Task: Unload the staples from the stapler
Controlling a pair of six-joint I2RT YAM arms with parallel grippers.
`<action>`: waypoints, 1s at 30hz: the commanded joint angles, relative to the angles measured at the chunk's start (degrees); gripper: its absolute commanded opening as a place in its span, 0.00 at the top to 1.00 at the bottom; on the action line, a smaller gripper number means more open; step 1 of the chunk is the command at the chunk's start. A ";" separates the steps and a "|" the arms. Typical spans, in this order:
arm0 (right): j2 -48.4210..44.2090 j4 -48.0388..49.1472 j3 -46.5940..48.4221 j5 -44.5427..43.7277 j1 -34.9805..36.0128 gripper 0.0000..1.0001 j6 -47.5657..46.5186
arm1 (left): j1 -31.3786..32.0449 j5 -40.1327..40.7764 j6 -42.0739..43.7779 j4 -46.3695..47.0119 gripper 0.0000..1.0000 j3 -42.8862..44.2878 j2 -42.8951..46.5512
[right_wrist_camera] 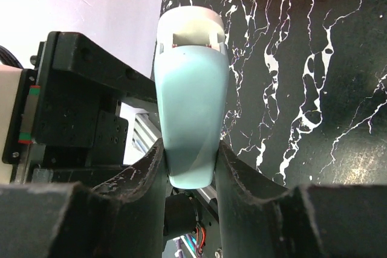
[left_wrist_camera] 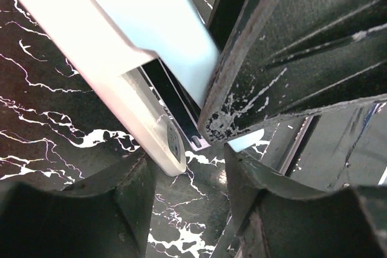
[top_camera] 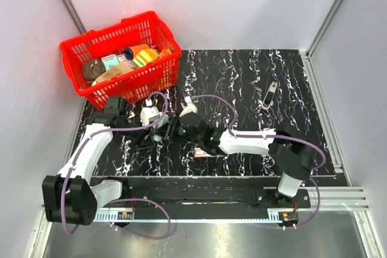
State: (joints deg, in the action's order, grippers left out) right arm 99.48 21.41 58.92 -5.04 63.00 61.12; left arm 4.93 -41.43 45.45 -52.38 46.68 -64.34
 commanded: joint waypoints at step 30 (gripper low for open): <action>-5.08 2.33 -6.09 4.86 -0.25 1.00 1.11 | -0.62 13.21 -3.00 19.68 1.00 -4.84 8.09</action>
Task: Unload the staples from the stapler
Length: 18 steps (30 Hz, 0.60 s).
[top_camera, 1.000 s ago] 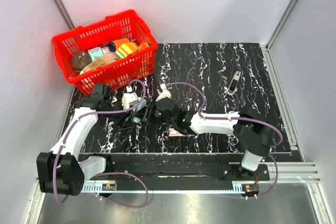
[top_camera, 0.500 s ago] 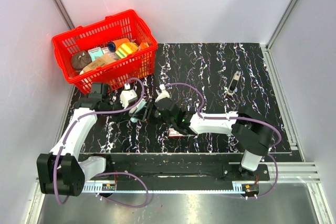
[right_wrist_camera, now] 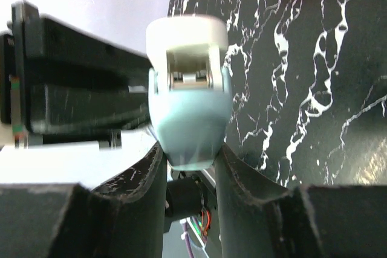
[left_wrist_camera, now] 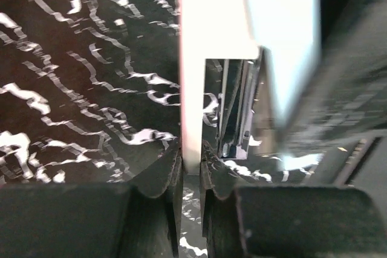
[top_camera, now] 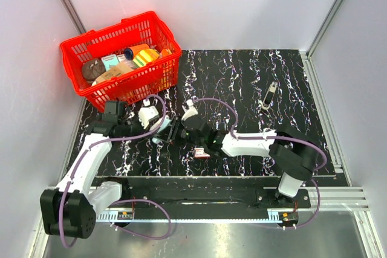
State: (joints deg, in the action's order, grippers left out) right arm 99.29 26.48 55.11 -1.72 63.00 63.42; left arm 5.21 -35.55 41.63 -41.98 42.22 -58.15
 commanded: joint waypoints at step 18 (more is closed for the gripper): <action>-2.34 -28.13 8.25 19.03 -3.32 1.00 -30.97 | -0.82 17.08 15.05 19.91 1.00 -4.33 3.04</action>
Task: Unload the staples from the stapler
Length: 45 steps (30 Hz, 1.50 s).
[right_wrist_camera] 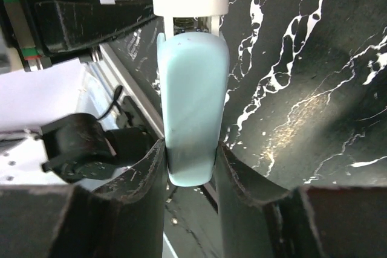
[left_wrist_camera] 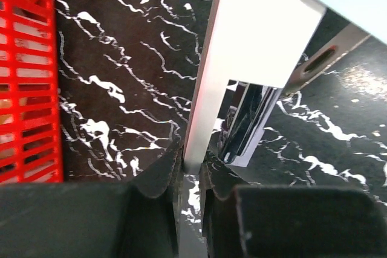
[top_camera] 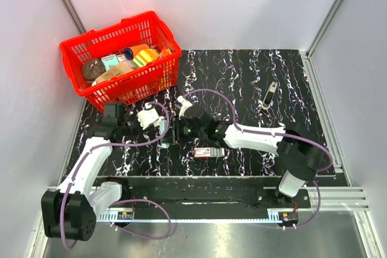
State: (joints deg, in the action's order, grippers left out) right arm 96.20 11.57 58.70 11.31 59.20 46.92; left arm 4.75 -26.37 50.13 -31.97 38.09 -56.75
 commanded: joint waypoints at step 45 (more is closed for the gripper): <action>22.00 -46.28 37.88 -12.87 -6.12 1.00 -18.18 | -0.27 1.14 -27.98 -15.58 0.01 21.93 4.72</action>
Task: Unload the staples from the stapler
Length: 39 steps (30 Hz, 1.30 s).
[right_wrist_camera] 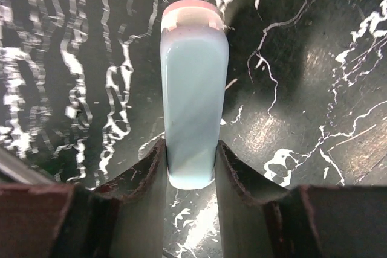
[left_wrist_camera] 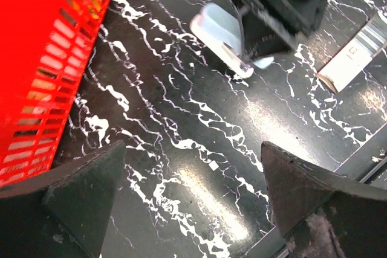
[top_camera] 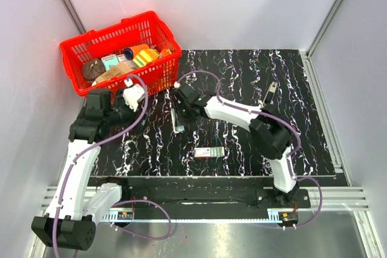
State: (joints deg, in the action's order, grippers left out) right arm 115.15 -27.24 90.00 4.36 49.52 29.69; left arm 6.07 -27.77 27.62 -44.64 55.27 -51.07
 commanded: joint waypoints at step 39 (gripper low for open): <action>-15.22 -25.32 -0.86 -27.30 -27.52 0.02 8.28 | -3.25 21.79 5.95 -12.31 0.01 15.05 -2.01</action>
State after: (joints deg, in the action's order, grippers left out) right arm 104.05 -53.19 96.31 -20.16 28.95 36.45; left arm 2.83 -7.51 26.89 -54.76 69.08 -52.31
